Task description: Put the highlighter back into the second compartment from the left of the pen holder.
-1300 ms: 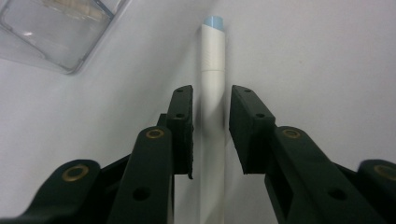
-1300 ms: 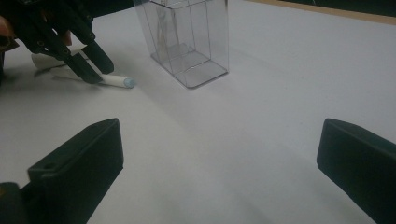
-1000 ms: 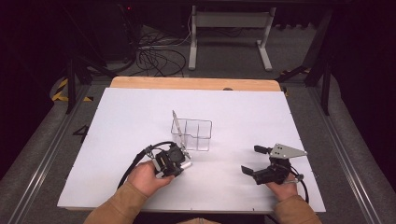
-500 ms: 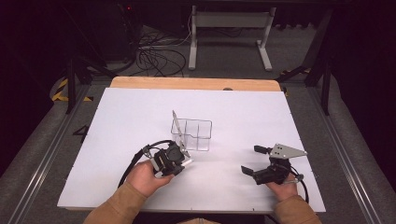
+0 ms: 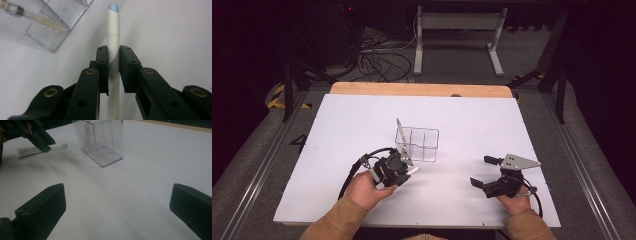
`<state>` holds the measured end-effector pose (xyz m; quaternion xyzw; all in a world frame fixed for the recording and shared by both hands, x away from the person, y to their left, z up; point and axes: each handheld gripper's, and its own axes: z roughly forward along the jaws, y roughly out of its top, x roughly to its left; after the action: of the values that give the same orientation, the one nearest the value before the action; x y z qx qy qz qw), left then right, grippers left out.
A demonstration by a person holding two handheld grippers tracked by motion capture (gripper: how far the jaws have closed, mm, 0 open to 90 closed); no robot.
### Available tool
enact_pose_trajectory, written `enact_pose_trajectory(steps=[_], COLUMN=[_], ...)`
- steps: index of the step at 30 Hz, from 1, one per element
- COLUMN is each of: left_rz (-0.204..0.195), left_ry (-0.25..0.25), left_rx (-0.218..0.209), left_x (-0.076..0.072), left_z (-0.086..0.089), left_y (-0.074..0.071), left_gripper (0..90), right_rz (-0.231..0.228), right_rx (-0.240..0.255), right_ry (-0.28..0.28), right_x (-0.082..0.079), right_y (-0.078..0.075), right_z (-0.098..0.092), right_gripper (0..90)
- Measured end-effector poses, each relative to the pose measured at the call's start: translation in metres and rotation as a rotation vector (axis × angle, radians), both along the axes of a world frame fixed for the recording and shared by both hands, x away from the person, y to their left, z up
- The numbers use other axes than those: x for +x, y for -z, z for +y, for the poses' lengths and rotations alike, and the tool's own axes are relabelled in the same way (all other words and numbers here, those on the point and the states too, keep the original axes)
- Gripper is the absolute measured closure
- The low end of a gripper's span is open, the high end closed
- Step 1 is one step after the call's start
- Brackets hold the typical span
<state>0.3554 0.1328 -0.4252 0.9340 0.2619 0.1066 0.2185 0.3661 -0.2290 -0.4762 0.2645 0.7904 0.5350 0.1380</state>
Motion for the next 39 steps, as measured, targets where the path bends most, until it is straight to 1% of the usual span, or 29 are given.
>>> enact_pose_trajectory(steps=[5, 8, 10, 12, 18, 26, 31, 35, 37, 39], left_rz=[-0.008, -0.019, -0.027, -0.03, -0.059, -0.103, -0.131, -0.139, -0.135, -0.136], left_ry=[0.001, -0.007, -0.002, -0.004, -0.016, -0.032, -0.046, -0.056, -0.047, -0.053], left_rx=[-0.02, -0.045, -0.061, -0.088, -0.184, -0.285, -0.356, -0.413, -0.429, -0.455], left_x=[-0.001, -0.002, -0.002, -0.002, -0.003, -0.003, -0.002, 0.001, 0.003, 0.005], left_z=[0.002, 0.003, 0.005, 0.006, 0.013, 0.021, 0.026, 0.03, 0.031, 0.032], left_y=[-0.003, -0.006, -0.009, -0.012, -0.023, -0.039, -0.05, -0.055, -0.057, -0.059], left_gripper=[78.1, 78.1, 78.1, 78.1, 78.1, 78.1, 78.1, 78.1, 78.1, 78.1], right_rz=[0.001, 0.0, 0.0, 0.003, 0.003, 0.004, 0.005, 0.005, 0.005, 0.005], right_rx=[0.0, 0.0, 0.0, 0.0, 0.0, 0.001, 0.001, 0.001, 0.001, 0.002], right_ry=[-0.001, -0.001, 0.0, 0.001, 0.002, 0.003, 0.003, 0.002, 0.002, 0.002], right_x=[0.0, 0.0, 0.0, 0.0, 0.0, 0.0, 0.001, 0.001, 0.001, 0.001], right_y=[0.0, 0.0, 0.0, 0.0, 0.0, 0.0, 0.0, 0.0, 0.0, 0.0], right_z=[0.0, 0.0, 0.0, 0.0, 0.0, 0.0, -0.001, 0.0, 0.0, 0.0], right_gripper=[0.7, 0.7, 0.7, 0.8, 0.7, 0.7, 0.7, 0.7, 0.7, 0.8])
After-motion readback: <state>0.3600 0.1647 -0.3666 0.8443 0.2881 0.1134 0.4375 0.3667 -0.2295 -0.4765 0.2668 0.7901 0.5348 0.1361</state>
